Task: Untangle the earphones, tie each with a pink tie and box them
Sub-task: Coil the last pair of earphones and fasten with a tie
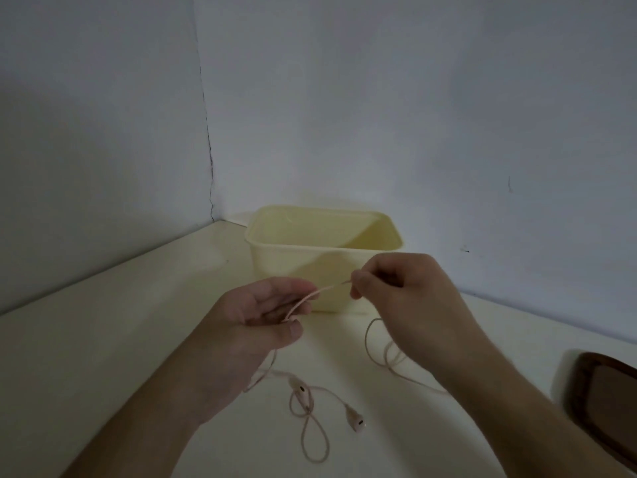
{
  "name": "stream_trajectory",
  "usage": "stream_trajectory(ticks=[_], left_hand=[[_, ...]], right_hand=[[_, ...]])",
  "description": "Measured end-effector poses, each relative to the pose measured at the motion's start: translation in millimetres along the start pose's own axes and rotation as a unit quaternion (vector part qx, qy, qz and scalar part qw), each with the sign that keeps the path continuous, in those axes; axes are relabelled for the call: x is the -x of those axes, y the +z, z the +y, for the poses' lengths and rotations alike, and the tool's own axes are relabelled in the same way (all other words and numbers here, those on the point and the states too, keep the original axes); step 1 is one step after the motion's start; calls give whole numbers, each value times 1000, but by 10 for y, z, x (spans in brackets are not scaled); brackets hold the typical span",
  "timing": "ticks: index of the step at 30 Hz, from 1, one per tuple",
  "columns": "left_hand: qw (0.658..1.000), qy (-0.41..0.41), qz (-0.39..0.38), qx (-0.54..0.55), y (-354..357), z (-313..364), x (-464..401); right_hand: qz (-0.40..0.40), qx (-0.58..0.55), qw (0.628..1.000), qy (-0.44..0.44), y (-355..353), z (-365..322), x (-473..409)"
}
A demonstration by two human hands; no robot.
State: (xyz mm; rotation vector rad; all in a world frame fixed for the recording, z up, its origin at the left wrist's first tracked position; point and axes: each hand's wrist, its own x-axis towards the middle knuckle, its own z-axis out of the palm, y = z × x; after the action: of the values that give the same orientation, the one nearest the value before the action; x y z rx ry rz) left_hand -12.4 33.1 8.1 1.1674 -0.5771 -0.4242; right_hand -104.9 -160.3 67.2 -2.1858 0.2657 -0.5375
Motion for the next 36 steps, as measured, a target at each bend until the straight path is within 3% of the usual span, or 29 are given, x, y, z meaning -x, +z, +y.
stream_trajectory(ticks=[3, 10, 17, 19, 27, 36], left_hand=[[1000, -18, 3, -20, 14, -25, -2], [998, -33, 22, 50, -24, -16, -22], [995, -15, 68, -66, -2, -84, -41], [996, -15, 75, -48, 7, -85, -56], [997, -8, 67, 46, 37, -34, -50], [999, 28, 7, -25, 22, -12, -23]], right_hand=[[10, -68, 998, -3, -63, -15, -5], [18, -108, 994, 13, -36, 23, -11], [28, -124, 992, 18, -66, 42, -29], [28, -124, 992, 27, -69, 54, -37], [11, -135, 989, 54, -45, 73, -43], [13, -152, 987, 45, -68, -6, -19]])
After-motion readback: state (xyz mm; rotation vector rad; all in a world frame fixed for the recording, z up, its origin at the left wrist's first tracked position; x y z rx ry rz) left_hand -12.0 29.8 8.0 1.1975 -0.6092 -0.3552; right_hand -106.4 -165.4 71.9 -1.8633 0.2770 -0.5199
